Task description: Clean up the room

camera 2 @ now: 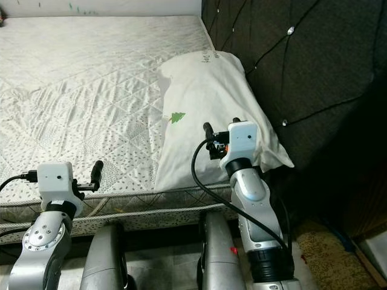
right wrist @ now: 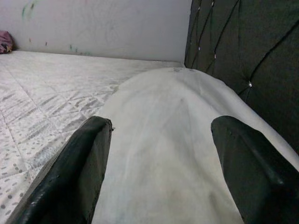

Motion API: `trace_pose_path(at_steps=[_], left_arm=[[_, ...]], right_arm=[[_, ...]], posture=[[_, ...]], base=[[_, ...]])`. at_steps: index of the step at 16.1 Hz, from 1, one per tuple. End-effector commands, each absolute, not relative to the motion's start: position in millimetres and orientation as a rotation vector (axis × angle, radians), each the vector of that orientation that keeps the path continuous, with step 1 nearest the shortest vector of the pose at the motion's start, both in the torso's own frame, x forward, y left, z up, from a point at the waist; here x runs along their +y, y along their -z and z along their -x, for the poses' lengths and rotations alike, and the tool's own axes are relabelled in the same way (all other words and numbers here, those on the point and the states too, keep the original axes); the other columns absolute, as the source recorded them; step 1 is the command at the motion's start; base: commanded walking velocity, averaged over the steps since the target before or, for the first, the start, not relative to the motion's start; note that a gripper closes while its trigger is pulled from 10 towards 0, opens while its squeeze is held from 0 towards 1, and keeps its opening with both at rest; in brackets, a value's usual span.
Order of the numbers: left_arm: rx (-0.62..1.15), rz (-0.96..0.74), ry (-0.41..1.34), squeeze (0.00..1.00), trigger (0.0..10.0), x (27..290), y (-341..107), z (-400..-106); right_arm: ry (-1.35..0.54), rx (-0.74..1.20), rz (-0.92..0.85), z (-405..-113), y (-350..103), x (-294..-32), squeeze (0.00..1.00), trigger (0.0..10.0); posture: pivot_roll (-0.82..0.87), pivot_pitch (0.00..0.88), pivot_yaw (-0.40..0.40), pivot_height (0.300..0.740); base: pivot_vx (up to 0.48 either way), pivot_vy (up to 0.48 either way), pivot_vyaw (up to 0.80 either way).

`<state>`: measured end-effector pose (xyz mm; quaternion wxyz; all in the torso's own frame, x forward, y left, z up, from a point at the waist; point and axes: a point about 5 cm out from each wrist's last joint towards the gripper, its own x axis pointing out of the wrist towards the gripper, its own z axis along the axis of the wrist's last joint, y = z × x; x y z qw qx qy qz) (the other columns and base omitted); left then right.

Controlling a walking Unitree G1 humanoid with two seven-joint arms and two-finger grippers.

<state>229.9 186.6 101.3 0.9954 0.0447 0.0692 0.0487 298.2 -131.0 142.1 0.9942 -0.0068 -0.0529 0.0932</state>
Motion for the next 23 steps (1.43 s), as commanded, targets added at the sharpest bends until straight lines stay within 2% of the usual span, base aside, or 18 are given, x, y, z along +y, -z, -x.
trace_pose_path(at_steps=[1, 13, 23], left_arm=[[0.128, -0.087, -0.095, 0.00, 10.0, 186.0, -102.9, -232.0], [0.133, -0.080, -0.100, 0.00, 10.0, 183.5, -103.1, -233.9], [0.150, -0.086, -0.110, 0.00, 10.0, 184.8, -100.2, -235.2]], right_arm=[[-0.185, -0.117, 0.006, -301.6, -146.0, -133.2, 0.00, 10.0], [-0.191, -0.131, -0.002, -305.1, -150.4, -131.9, 0.00, 10.0], [-0.089, -0.056, 0.004, -300.1, -132.7, -141.6, 0.00, 10.0]], posture=[[0.02, 0.007, -0.033, 0.593], [0.02, 0.011, -0.033, 0.738], [0.02, 0.011, -0.033, 0.740]], base=[[0.000, 0.000, 0.00], [0.000, 0.000, 0.00], [0.000, 0.000, 0.00]])
